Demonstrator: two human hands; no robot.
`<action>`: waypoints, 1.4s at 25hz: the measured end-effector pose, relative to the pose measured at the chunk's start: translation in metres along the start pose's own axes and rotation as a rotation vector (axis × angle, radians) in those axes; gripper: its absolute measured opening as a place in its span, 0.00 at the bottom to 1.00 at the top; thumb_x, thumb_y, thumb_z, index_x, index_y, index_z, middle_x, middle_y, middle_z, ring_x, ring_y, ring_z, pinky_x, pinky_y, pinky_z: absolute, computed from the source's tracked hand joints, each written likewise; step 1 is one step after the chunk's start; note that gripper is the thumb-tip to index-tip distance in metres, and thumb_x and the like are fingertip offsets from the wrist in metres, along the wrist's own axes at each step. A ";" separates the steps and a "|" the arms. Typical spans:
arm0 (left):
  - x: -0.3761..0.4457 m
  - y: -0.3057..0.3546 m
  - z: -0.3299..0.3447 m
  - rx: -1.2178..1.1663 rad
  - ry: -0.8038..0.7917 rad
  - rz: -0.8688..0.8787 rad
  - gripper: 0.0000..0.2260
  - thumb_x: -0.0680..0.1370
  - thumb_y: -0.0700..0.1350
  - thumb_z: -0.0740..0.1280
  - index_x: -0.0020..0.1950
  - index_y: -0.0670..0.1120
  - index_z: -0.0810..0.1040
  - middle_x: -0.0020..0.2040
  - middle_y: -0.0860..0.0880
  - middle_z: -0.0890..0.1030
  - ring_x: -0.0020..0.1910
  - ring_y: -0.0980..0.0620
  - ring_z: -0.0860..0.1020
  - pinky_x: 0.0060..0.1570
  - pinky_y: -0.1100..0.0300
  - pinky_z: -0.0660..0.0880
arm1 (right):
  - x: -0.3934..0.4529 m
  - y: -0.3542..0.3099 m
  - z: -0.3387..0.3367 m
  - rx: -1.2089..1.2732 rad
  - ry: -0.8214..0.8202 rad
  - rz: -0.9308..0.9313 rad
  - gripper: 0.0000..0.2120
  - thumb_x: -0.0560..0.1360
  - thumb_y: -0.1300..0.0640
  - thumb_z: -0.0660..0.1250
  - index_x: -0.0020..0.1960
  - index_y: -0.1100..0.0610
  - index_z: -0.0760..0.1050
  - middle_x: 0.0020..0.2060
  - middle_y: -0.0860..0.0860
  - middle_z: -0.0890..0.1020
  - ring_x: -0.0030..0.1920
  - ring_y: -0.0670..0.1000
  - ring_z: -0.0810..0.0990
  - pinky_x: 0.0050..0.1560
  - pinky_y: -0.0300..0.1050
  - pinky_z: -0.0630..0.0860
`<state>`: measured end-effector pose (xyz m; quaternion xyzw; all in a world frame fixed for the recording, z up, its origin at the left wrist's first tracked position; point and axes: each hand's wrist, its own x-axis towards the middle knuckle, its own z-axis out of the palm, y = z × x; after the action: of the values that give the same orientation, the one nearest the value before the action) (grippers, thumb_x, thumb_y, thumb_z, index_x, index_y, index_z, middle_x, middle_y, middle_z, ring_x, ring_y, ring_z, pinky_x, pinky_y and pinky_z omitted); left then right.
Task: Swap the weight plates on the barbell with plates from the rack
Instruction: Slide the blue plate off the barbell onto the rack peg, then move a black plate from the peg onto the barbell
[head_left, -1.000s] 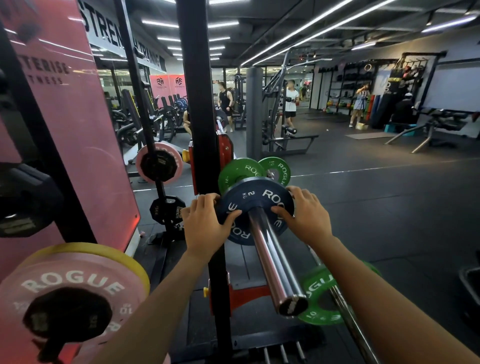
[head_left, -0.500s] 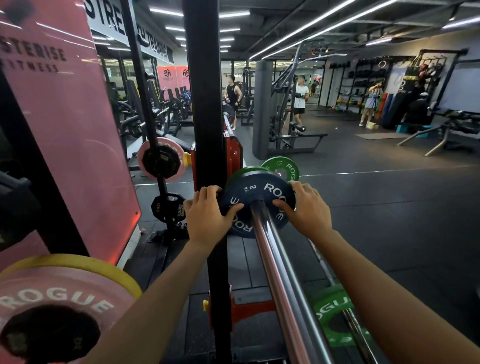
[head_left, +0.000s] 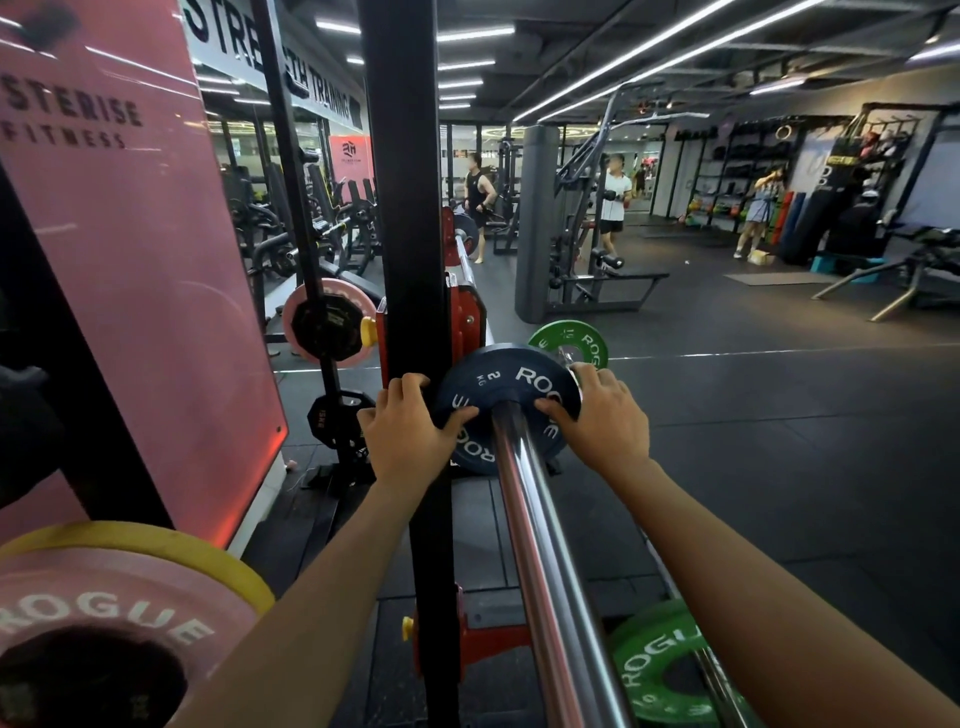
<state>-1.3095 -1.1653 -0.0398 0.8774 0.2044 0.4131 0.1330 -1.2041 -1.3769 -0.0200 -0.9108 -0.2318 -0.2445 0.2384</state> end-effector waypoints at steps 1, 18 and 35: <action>-0.001 0.000 -0.001 -0.001 -0.004 -0.005 0.33 0.70 0.71 0.66 0.60 0.46 0.73 0.55 0.47 0.79 0.55 0.44 0.77 0.53 0.47 0.68 | -0.002 -0.001 -0.001 0.006 0.008 0.008 0.30 0.73 0.32 0.62 0.65 0.52 0.68 0.55 0.54 0.76 0.54 0.58 0.76 0.43 0.52 0.75; -0.108 0.041 -0.101 -0.169 -0.063 0.095 0.33 0.71 0.69 0.68 0.62 0.44 0.72 0.56 0.47 0.78 0.58 0.44 0.76 0.57 0.45 0.70 | -0.144 -0.010 -0.101 0.086 0.055 0.043 0.28 0.74 0.32 0.59 0.67 0.48 0.67 0.58 0.50 0.76 0.57 0.52 0.76 0.51 0.51 0.77; -0.235 0.030 -0.269 -0.146 -0.076 0.221 0.27 0.76 0.68 0.61 0.63 0.49 0.73 0.58 0.48 0.78 0.59 0.46 0.75 0.57 0.48 0.71 | -0.316 -0.103 -0.209 0.067 0.086 0.007 0.27 0.77 0.34 0.58 0.68 0.49 0.68 0.59 0.51 0.76 0.57 0.53 0.76 0.48 0.49 0.75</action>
<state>-1.6468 -1.2845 -0.0173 0.8976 0.0709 0.4054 0.1578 -1.5738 -1.5073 -0.0027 -0.8917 -0.2263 -0.2749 0.2794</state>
